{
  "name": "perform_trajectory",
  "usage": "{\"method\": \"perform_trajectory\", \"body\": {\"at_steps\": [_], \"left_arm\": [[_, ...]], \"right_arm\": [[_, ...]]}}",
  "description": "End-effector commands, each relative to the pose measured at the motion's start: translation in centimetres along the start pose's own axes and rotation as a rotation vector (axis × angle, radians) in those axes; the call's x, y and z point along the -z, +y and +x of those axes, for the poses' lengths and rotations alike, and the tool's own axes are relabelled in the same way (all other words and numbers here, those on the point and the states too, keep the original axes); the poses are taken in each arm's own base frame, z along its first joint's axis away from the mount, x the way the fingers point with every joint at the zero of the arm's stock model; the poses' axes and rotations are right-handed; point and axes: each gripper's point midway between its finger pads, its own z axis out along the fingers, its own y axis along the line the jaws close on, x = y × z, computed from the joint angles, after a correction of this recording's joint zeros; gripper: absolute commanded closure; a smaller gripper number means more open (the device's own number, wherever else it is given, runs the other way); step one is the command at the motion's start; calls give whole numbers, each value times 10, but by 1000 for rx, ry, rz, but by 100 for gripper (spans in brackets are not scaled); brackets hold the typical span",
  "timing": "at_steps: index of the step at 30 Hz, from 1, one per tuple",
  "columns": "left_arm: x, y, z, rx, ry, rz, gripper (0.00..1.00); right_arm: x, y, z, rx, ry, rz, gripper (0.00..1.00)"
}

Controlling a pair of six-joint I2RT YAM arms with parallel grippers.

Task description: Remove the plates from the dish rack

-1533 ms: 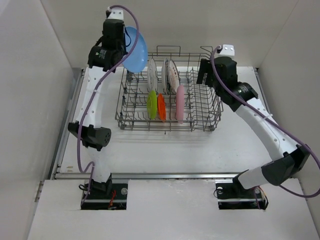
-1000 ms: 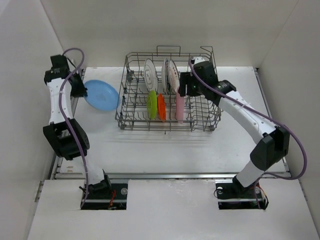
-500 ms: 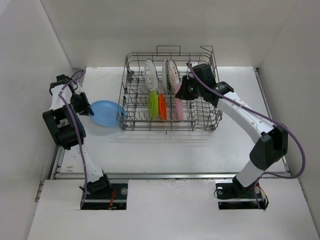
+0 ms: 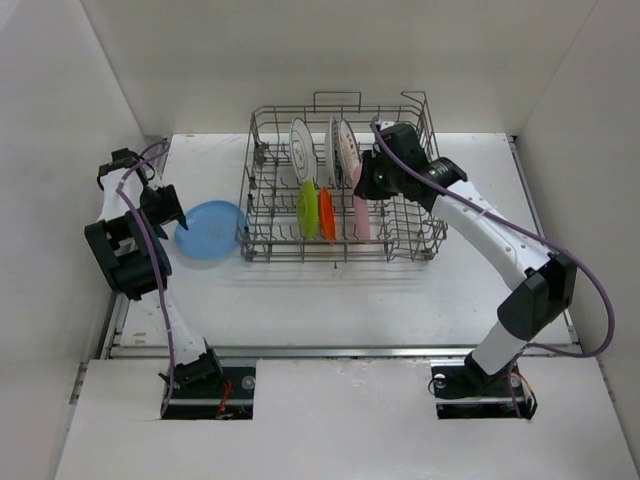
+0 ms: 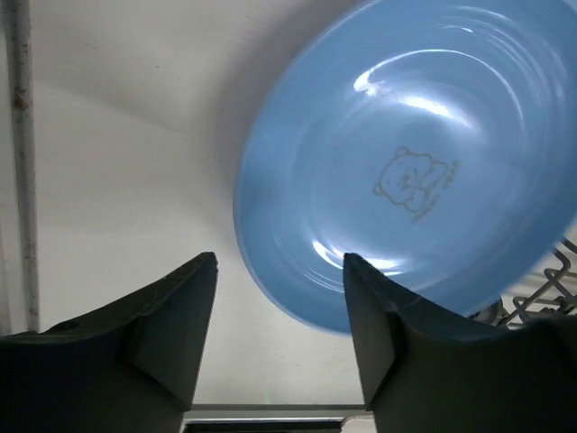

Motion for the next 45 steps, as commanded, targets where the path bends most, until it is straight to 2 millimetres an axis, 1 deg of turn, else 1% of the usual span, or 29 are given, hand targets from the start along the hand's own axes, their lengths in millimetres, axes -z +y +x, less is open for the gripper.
{"method": "perform_trajectory", "body": {"at_steps": [1, 2, 4, 5, 6, 7, 8, 9, 10, 11, 12, 13, 16, 18, 20, 21, 23, 24, 27, 29, 31, 33, 35, 36, 40, 41, 42, 44, 45], "left_arm": [[67, -18, -21, -71, -173, -14, 45], [80, -32, -27, -116, -215, -5, 42], [103, -48, -33, -154, -284, 8, 37], [121, -67, -32, -202, -324, 48, 34], [148, -91, -39, -248, -395, 104, 30], [149, -91, -39, -249, -396, 104, 28], [158, -102, -37, -268, -412, 133, 27], [176, -123, -39, -311, -455, 185, 26], [181, -130, -34, -326, -446, 201, 24], [186, -138, -32, -343, -452, 209, 24], [186, -143, -32, -355, -444, 215, 24], [194, -154, -27, -380, -449, 227, 24], [186, -164, -23, -421, -419, 232, 24], [184, -168, -18, -432, -404, 237, 24], [167, -171, -7, -452, -341, 236, 24], [162, -169, -5, -458, -324, 232, 24], [141, -163, 5, -452, -260, 203, 24], [137, -162, 7, -460, -247, 199, 24], [113, -165, 19, -509, -167, 177, 25], [101, -171, 26, -543, -124, 160, 25], [97, -172, 30, -549, -104, 160, 25], [86, -180, 35, -569, -70, 162, 25], [79, -183, 37, -576, -49, 162, 25], [78, -184, 39, -575, -37, 169, 27], [71, -200, 46, -570, 5, 227, 28], [74, -201, 44, -572, -6, 229, 28], [70, -201, 44, -571, 3, 227, 28], [68, -204, 43, -581, 2, 218, 28], [69, -202, 45, -580, 11, 216, 28]], "right_arm": [[85, 43, -105, 111, -404, -71, 100], [86, 45, -104, 145, -411, -53, 100], [103, 57, -111, 177, -482, -22, 100], [105, 60, -112, 221, -499, 3, 100], [112, 66, -110, 269, -533, 40, 100], [113, 71, -108, 266, -548, 54, 100], [114, 73, -108, 308, -565, 83, 100], [116, 76, -107, 311, -583, 105, 100], [123, 77, -113, 280, -627, 140, 100], [120, 75, -112, 281, -623, 155, 100], [126, 76, -119, 265, -646, 155, 100], [123, 75, -120, 274, -645, 176, 100], [124, 68, -130, 248, -678, 248, 100], [124, 57, -135, 247, -682, 283, 100], [122, 57, -137, 243, -682, 243, 100], [122, 50, -137, 243, -680, 238, 100], [119, 47, -134, 217, -674, 199, 100], [112, 41, -131, 217, -655, 189, 100], [107, 27, -128, 173, -636, 175, 100], [99, 16, -125, 158, -610, 148, 100], [92, 8, -127, 150, -588, 108, 100], [90, 6, -129, 126, -581, 74, 100], [97, 7, -136, 114, -576, 23, 100], [94, 12, -136, 113, -564, -3, 100], [102, 20, -146, 57, -548, -63, 100], [99, 19, -144, 47, -528, -59, 100], [100, 17, -149, 31, -531, -53, 100], [100, 15, -148, 14, -509, -51, 100], [93, 14, -138, 21, -461, -51, 100]]}}
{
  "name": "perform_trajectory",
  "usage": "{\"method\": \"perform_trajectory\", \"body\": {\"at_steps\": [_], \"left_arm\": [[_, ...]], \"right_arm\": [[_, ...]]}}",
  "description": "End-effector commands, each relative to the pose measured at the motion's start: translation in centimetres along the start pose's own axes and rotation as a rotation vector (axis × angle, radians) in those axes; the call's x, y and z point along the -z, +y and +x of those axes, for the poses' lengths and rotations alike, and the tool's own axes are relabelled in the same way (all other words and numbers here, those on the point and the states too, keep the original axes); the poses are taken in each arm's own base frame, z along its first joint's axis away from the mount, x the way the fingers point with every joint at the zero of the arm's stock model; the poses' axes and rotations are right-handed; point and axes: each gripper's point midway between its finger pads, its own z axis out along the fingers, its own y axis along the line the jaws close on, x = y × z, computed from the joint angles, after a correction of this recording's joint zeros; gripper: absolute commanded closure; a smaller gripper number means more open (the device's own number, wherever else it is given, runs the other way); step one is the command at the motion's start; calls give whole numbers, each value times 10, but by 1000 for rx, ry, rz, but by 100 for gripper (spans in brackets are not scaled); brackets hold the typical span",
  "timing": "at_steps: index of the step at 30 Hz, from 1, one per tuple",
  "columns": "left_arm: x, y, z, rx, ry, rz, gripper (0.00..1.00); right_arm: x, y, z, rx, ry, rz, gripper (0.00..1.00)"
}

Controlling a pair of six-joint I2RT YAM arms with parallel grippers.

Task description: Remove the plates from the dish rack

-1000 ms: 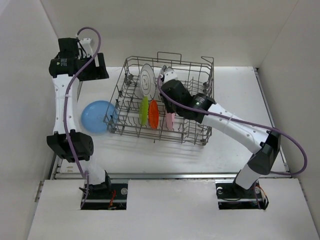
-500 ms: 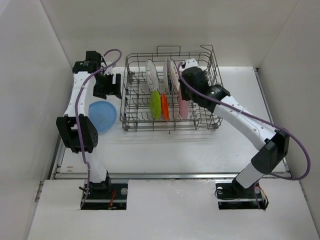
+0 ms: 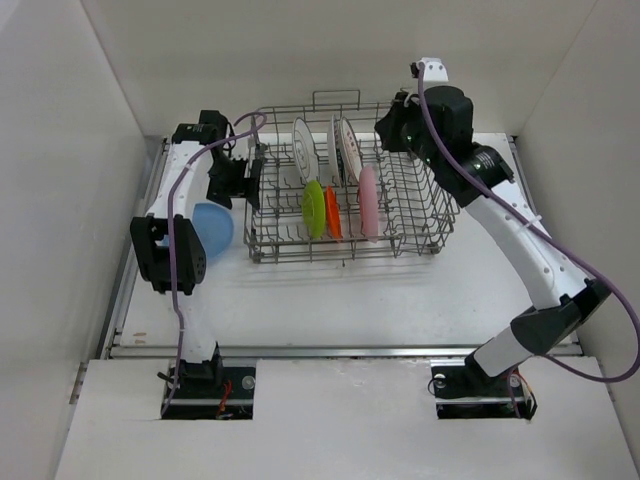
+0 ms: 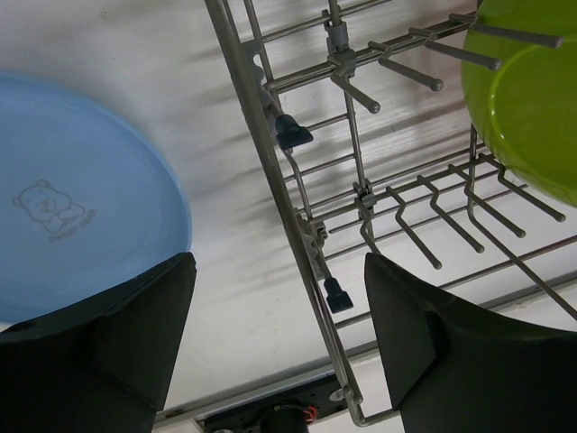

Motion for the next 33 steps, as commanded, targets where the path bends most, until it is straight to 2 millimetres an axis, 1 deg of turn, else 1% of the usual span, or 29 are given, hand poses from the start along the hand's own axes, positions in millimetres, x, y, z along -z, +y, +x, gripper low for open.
{"method": "perform_trajectory", "body": {"at_steps": [1, 2, 3, 5, 6, 7, 8, 9, 10, 11, 12, 13, 14, 16, 17, 18, 19, 20, 21, 22, 24, 25, 26, 27, 28, 30, 31, 32, 33], "left_arm": [[12, -12, -4, -24, -15, 18, 28], [12, -11, -4, -25, -15, 9, 28], [12, -11, -4, -25, -15, 9, 28], [15, -12, -5, -27, -23, 9, 28], [15, -12, -5, -27, -23, 9, 28], [15, -10, -4, -27, -23, 0, 28], [14, -10, -2, -24, -14, 0, 28], [17, -11, -3, -27, -23, 0, 28], [17, -11, -3, -27, -23, 0, 28], [17, -11, -3, -27, -23, 0, 28], [15, -10, 0, -24, -13, 0, 28], [15, -10, 0, -24, -13, 0, 28], [15, -10, 0, -24, -13, 0, 28], [13, -8, 3, -22, -3, -8, 28], [13, -8, 3, -22, -3, -8, 28], [10, -7, 3, -19, 6, -8, 28], [10, -7, 3, -19, 6, -8, 28], [6, -6, 4, -16, 16, -7, 28], [6, -6, 4, -16, 16, -7, 28], [6, -6, 4, -16, 16, -7, 28], [0, -9, 7, -20, 36, -3, 28], [0, -9, 7, -20, 36, -3, 28], [0, -9, 7, -20, 36, -3, 28], [-3, -9, 10, -27, 48, -14, 28], [-3, -9, 10, -27, 48, -14, 28], [-4, -13, 10, -35, 50, -12, 28], [-4, -13, 10, -35, 50, -12, 28], [-4, -13, 10, -35, 50, -12, 28], [-4, -13, 10, -35, 50, -12, 28]], "right_arm": [[2, 6, 5, -40, 57, -45, 100], [3, 4, 9, -40, 80, -49, 100], [4, 4, 20, -48, 119, -51, 85], [8, 2, 42, -53, 176, -58, 45], [9, -3, 50, -67, 197, -54, 32], [9, -4, 72, -76, 251, -62, 19], [9, -7, 77, -81, 260, -68, 16], [13, -5, 83, -95, 278, -82, 15], [13, -6, 92, -113, 307, -95, 15], [14, -8, 106, -113, 340, -94, 15], [12, -13, 110, -125, 345, -81, 15], [12, -13, 118, -126, 363, -84, 17], [12, -17, 129, -125, 389, -74, 23], [8, -18, 142, -127, 411, -79, 35], [3, -17, 148, -129, 421, -87, 55], [2, -13, 155, -134, 441, -112, 67], [3, -12, 160, -137, 456, -122, 77], [2, -9, 158, -139, 449, -138, 84], [1, -7, 156, -140, 441, -151, 94], [2, -4, 151, -142, 434, -164, 98], [0, -2, 143, -131, 409, -175, 100], [1, -2, 129, -126, 370, -163, 100], [0, -6, 121, -119, 348, -154, 100], [0, -4, 114, -110, 333, -160, 100], [1, -6, 100, -112, 304, -152, 100], [3, -3, 87, -101, 278, -163, 100], [3, -6, 79, -104, 261, -159, 100], [5, -2, 66, -104, 232, -169, 100], [6, -3, 59, -107, 219, -174, 100]]}}
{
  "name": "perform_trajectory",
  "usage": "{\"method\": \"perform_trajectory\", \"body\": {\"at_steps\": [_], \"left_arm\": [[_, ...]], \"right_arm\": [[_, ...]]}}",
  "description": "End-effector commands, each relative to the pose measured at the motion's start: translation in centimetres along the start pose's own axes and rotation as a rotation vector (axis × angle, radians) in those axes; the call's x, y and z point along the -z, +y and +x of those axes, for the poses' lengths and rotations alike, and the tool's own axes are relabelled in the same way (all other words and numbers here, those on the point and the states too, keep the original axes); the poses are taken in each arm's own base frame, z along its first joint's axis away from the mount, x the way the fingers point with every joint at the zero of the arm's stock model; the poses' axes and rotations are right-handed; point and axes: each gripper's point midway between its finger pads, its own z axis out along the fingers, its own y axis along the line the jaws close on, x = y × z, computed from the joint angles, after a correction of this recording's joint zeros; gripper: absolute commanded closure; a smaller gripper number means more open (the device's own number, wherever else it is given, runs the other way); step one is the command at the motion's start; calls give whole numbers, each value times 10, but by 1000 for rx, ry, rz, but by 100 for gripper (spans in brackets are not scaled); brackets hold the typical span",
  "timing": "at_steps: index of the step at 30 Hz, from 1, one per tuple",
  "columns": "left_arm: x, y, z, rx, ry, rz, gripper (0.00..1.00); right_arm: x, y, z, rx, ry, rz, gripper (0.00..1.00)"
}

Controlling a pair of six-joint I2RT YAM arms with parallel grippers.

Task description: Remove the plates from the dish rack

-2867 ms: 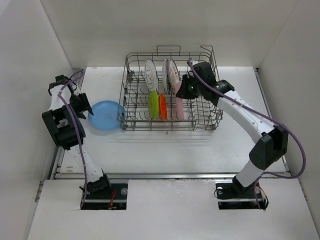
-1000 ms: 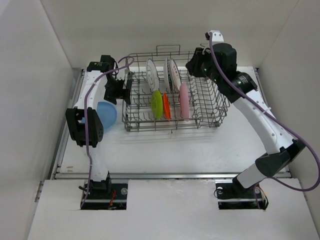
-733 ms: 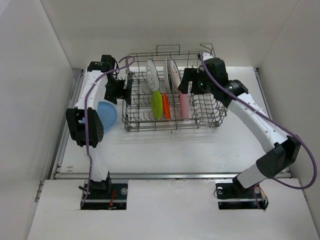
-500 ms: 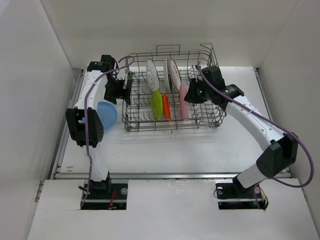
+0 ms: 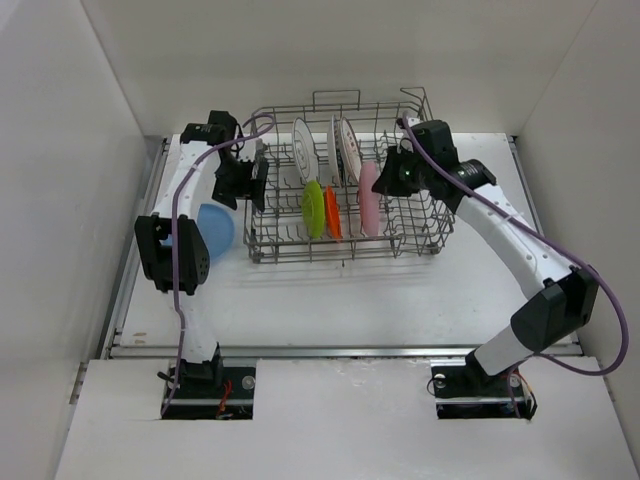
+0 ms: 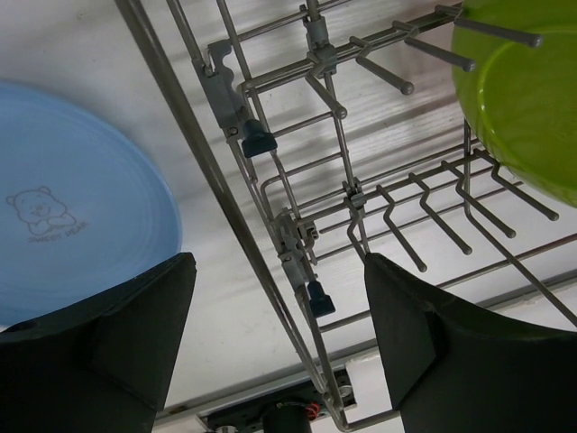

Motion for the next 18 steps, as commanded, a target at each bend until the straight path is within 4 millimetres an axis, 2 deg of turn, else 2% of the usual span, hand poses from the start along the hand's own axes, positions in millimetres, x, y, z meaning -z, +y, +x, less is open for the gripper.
{"method": "perform_trajectory", "body": {"at_steps": [1, 4, 6, 10, 12, 14, 18], "left_arm": [[2, -3, 7, -4, 24, -1, 28], [3, 1, 8, -4, 26, -22, 28], [3, 3, 8, -4, 27, -31, 29], [3, 3, 8, -4, 27, -31, 29], [3, 3, 8, -4, 27, -31, 29], [3, 3, 8, -4, 27, -31, 29], [5, 4, 8, -4, 27, -40, 29]], "right_arm": [[40, 36, -78, 51, -243, -113, 100], [59, 46, -96, 59, -297, -135, 100], [72, 47, -113, 57, -350, -113, 100], [88, 44, -130, 97, -409, -65, 100], [88, 29, -134, 106, -408, -16, 100], [88, 27, -138, 103, -413, -17, 100], [86, 33, -137, 111, -398, -55, 100]]}}
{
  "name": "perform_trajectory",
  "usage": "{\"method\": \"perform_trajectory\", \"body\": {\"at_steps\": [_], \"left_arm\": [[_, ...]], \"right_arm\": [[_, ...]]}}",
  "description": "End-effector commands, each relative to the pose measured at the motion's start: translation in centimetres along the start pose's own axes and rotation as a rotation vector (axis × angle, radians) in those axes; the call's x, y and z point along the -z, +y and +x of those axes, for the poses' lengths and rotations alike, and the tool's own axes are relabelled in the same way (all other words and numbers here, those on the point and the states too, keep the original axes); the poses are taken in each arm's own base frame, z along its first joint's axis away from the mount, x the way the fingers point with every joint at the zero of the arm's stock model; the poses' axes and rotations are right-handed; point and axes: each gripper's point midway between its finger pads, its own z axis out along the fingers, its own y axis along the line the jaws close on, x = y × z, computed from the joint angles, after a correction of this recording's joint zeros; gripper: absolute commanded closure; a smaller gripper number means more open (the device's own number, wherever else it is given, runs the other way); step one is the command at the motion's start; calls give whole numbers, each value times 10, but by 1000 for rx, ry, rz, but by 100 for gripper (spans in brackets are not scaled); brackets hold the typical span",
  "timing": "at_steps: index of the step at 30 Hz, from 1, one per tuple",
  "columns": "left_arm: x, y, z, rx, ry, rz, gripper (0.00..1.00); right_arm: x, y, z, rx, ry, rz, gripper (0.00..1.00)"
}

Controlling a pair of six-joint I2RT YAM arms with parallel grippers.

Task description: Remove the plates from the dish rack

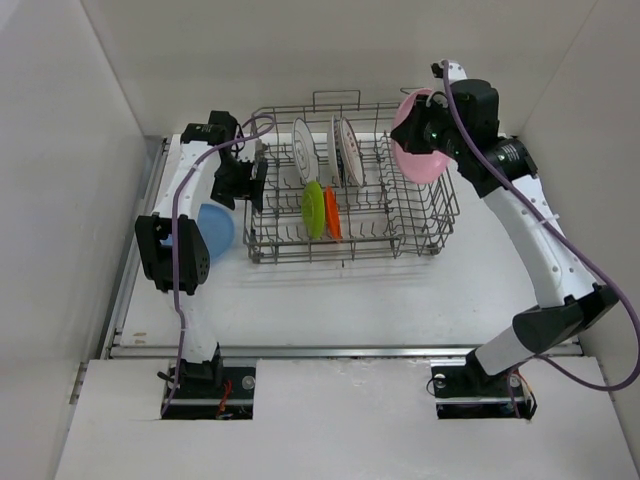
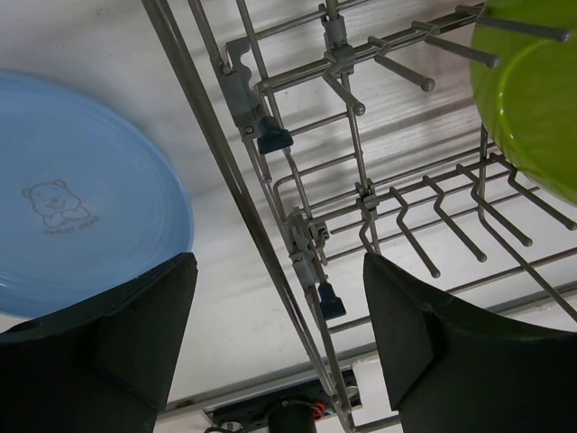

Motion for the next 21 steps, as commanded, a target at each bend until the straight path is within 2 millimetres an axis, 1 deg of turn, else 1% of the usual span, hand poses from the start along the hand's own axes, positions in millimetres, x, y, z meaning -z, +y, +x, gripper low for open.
{"method": "perform_trajectory", "body": {"at_steps": [1, 2, 3, 4, 5, 6, 7, 8, 10, 11, 12, 13, 14, 15, 16, 17, 18, 19, 20, 21], "left_arm": [[8, -1, 6, 0, 20, -6, 29], [14, -2, 4, -4, 2, -7, 29], [19, -3, 3, -6, -9, -8, 29], [26, -4, -5, -13, -40, -10, 29], [37, -9, -8, -18, -65, 3, 29], [43, -11, -15, -25, -93, 12, 29], [56, -19, -19, -34, -127, 36, 29], [77, -26, -30, -51, -192, 50, 29], [99, -36, -41, -72, -263, 78, 26], [114, -46, -47, -81, -307, 117, 24], [120, -51, -48, -79, -319, 140, 24], [124, -60, -49, -97, -332, 168, 21], [133, -71, -49, -111, -351, 216, 20], [137, -79, -48, -142, -360, 246, 17], [138, -85, -47, -148, -360, 276, 17], [139, -89, -47, -152, -361, 302, 16], [141, -95, -46, -159, -361, 340, 16], [142, -98, -45, -162, -361, 357, 16], [143, -101, -45, -164, -361, 371, 14], [144, -103, -45, -166, -361, 383, 14]], "right_arm": [[10, 10, -28, 32, -88, -38, 100], [15, 14, -33, 34, -106, -56, 100], [15, 14, -33, 34, -107, -56, 100], [21, 19, -38, 37, -126, -74, 100], [21, 19, -41, 38, -135, -77, 100], [25, 20, -44, 48, -145, -80, 100], [27, 17, -42, 60, -148, -63, 100], [25, 19, -37, 72, -140, -59, 100], [26, 24, -26, 88, -131, -31, 100], [22, 26, -17, 116, -114, -22, 100], [18, 38, 0, 140, -85, -26, 100], [17, 45, 8, 163, -74, -27, 100], [16, 51, 15, 201, -66, -23, 100], [16, 49, 18, 223, -78, 39, 100], [14, 68, 36, 262, -54, 26, 100], [17, 75, 39, 302, -61, 39, 100], [18, 80, 46, 332, -57, 54, 100], [18, 91, 60, 376, -52, 76, 100], [17, 96, 70, 416, -42, 87, 100], [19, 101, 73, 471, -52, 97, 100]]}}
